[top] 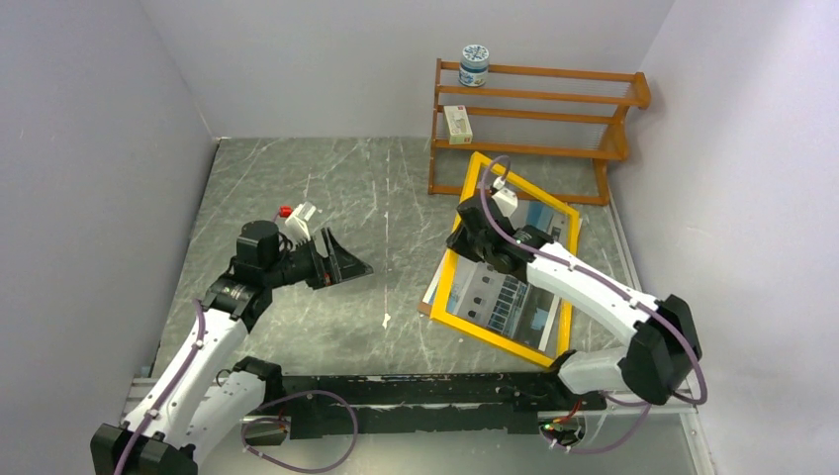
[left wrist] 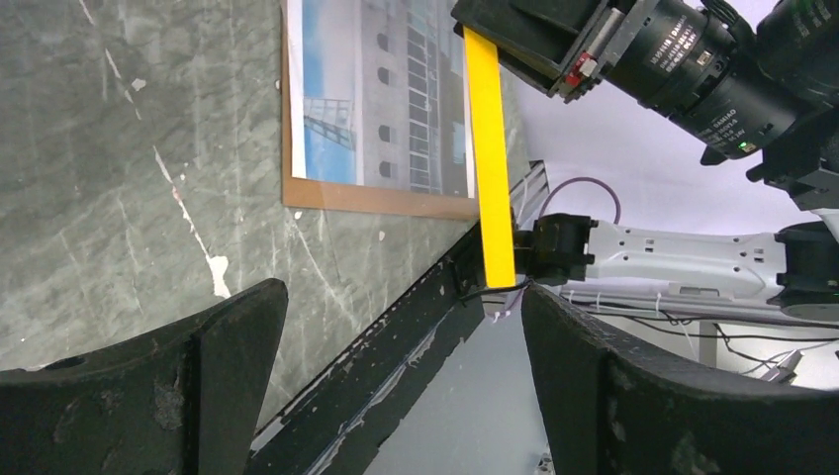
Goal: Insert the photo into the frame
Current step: Pick up the photo frame from the center of the board.
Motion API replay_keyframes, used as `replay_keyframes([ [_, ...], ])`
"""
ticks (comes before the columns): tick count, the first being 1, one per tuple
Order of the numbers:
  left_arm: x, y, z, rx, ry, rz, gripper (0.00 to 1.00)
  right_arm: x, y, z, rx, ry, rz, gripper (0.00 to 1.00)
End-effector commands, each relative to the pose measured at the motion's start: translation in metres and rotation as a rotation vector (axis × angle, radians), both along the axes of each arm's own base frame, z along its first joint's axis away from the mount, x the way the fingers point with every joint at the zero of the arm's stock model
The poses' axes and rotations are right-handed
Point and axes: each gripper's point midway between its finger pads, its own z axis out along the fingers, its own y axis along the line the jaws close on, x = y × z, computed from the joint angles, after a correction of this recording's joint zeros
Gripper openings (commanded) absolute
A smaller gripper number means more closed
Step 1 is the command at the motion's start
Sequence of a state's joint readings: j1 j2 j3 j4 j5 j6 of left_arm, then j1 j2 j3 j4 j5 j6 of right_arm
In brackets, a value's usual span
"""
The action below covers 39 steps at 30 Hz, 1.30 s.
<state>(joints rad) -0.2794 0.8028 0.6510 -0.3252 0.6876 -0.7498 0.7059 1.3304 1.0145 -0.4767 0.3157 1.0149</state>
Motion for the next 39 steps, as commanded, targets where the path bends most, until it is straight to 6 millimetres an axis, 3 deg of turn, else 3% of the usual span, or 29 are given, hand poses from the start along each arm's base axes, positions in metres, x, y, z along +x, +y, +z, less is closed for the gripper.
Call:
replay_keyframes([
  [1,0.000,-0.007,0.017,-0.055,-0.038,-0.033,0.94,-0.004,-0.026,0.037,-0.017,-0.083,-0.078,0.04],
  [9,0.008,-0.006,0.005,-0.020,0.000,-0.009,0.94,-0.013,-0.094,0.076,-0.181,-0.224,-0.235,0.01],
  [17,0.013,-0.006,0.010,-0.008,-0.013,-0.011,0.94,-0.024,-0.121,0.115,-0.158,-0.323,-0.310,0.00],
  [22,0.021,0.002,0.018,0.054,-0.056,0.030,0.94,-0.024,-0.109,0.144,-0.098,-0.388,-0.230,0.00],
  [28,0.033,0.031,0.030,0.191,-0.095,0.194,0.93,-0.028,-0.074,0.186,0.028,-0.463,-0.053,0.00],
  [33,0.036,0.049,0.044,0.234,-0.136,0.300,0.94,-0.036,-0.061,0.206,0.142,-0.461,-0.015,0.00],
  [39,0.034,0.039,0.039,0.198,-0.098,0.257,0.93,-0.046,-0.058,0.235,0.271,-0.487,-0.020,0.00],
])
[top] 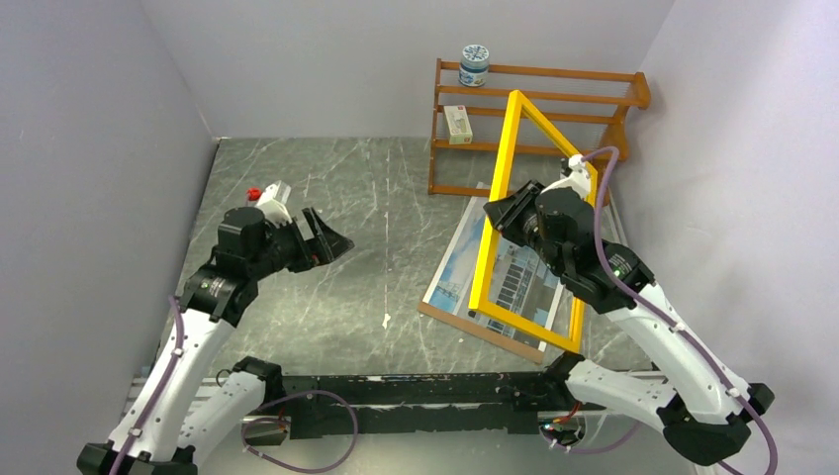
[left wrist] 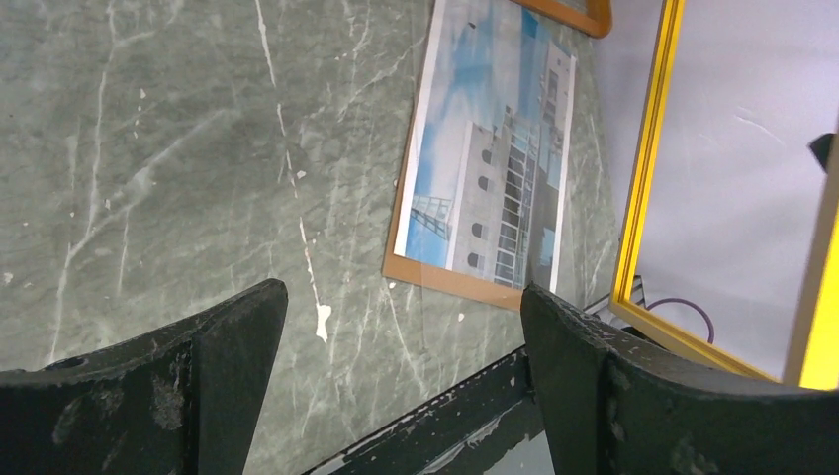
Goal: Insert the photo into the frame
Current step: Pick up the photo frame from the center of the board.
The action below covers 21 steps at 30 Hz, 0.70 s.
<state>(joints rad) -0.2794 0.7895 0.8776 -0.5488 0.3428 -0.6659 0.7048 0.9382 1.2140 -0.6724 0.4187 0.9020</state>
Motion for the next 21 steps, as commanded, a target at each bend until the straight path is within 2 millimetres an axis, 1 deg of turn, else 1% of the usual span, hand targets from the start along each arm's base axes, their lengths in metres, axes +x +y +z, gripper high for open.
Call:
replay_keyframes([
  [1,-0.001,-0.006,-0.004,-0.010,0.037,-0.028,0.93,-0.010,0.003,0.064,0.166,-0.130,0.032,0.00],
  [4,0.000,-0.013,-0.010,-0.040,0.066,-0.054,0.92,-0.016,0.011,0.080,0.238,-0.156,0.079,0.00],
  [8,0.000,-0.018,-0.009,-0.061,0.095,-0.069,0.92,-0.024,0.028,0.120,0.318,-0.252,0.191,0.00],
  [11,0.001,-0.015,-0.003,-0.046,0.096,-0.053,0.92,-0.029,0.044,0.150,0.360,-0.301,0.283,0.00],
  [13,0.003,-0.010,-0.001,-0.030,0.097,-0.019,0.93,-0.033,0.055,0.164,0.394,-0.320,0.341,0.00],
  [16,0.003,-0.006,0.004,-0.029,0.093,0.011,0.93,-0.040,0.072,0.180,0.442,-0.345,0.444,0.00],
  [20,0.002,-0.006,0.009,-0.056,0.083,0.025,0.93,-0.045,0.090,0.193,0.495,-0.356,0.538,0.00],
  [21,0.003,-0.006,0.010,-0.061,0.081,0.026,0.93,-0.046,0.095,0.194,0.509,-0.348,0.560,0.00],
])
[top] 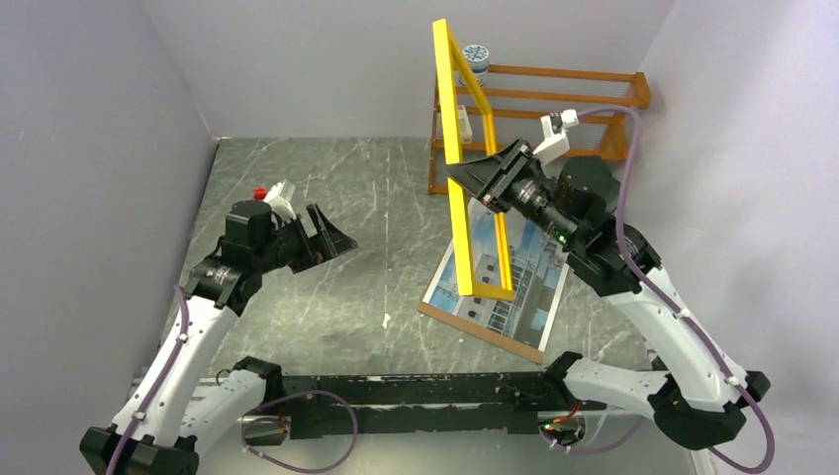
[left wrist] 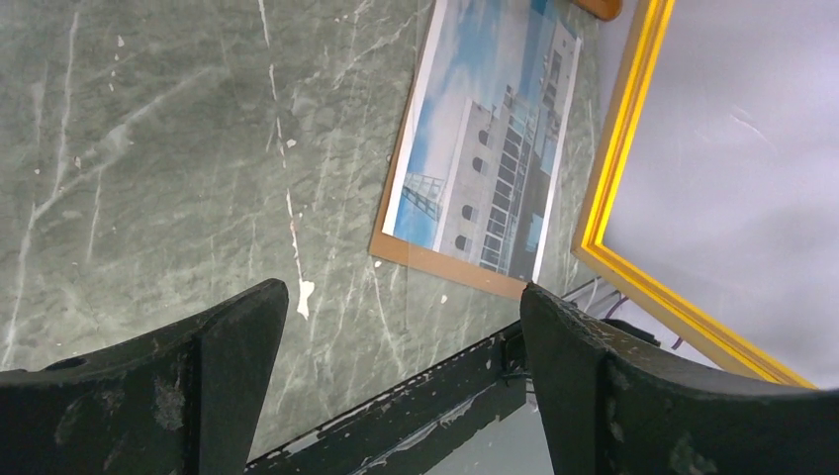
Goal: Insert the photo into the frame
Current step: Pick up the photo frame from the center of the board, then turn over the photo frame at the center of the board.
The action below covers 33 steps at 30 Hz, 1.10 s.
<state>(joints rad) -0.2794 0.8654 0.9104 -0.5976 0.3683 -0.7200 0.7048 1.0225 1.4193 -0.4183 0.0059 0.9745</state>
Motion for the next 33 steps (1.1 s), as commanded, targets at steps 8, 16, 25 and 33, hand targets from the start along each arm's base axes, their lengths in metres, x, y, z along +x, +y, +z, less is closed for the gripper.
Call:
replay_keyframes([
  [8,0.007,-0.002,0.024,-0.057,-0.039,0.045,0.94,-0.034,0.051,0.092,0.307,-0.161,0.368,0.00],
  [16,0.032,0.026,0.009,0.032,-0.025,0.238,0.94,-0.014,0.112,0.087,0.449,-0.056,0.568,0.00],
  [25,0.046,0.087,-0.047,0.114,0.136,0.529,0.94,0.045,0.164,0.029,0.633,0.110,0.547,0.00],
  [33,0.055,0.089,-0.095,0.037,0.201,0.513,0.94,0.080,0.182,-0.029,0.790,0.278,0.561,0.00],
])
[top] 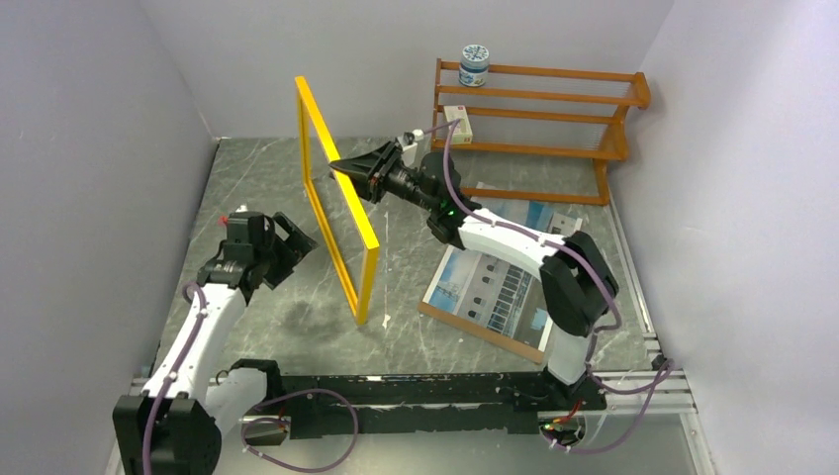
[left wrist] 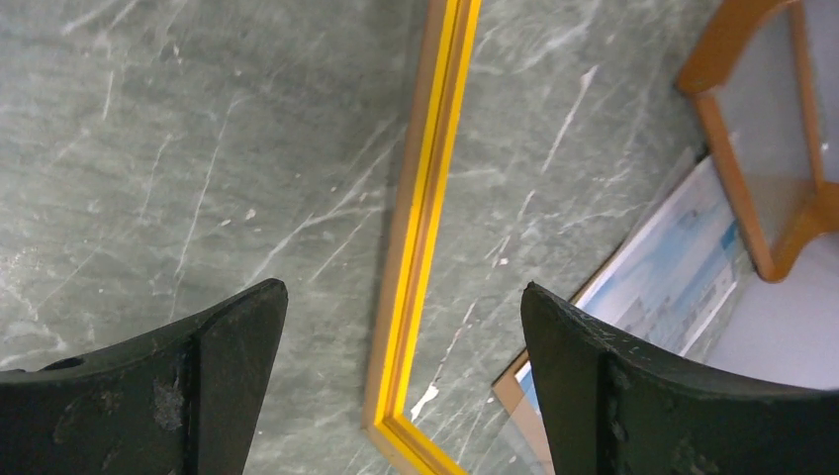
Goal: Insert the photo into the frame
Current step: Turn over the photo frame at the center of the board.
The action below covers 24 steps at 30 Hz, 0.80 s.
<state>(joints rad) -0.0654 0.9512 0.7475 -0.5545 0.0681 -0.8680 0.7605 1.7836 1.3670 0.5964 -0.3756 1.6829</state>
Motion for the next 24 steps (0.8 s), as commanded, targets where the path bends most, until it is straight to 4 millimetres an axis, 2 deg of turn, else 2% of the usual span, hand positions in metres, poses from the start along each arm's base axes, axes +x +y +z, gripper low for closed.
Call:
replay_keyframes([
  [1,0.015,-0.009,-0.008,-0.071,-0.033,-0.026,0.94,-0.004,-0.026,0.052,0.280,-0.049,0.003,0.00],
  [6,0.018,-0.004,-0.027,-0.041,0.026,-0.019,0.94,0.015,-0.049,0.000,0.231,0.026,-0.055,0.00],
  [10,0.019,0.003,-0.045,-0.005,0.082,0.006,0.94,0.020,-0.066,-0.044,0.165,0.082,-0.070,0.00],
  [15,0.024,0.002,-0.064,-0.003,0.120,-0.017,0.94,0.011,-0.082,-0.090,0.078,0.135,-0.056,0.14],
  [24,0.029,0.005,-0.095,0.027,0.210,-0.061,0.94,-0.002,-0.113,-0.127,0.027,0.151,-0.030,0.22],
])
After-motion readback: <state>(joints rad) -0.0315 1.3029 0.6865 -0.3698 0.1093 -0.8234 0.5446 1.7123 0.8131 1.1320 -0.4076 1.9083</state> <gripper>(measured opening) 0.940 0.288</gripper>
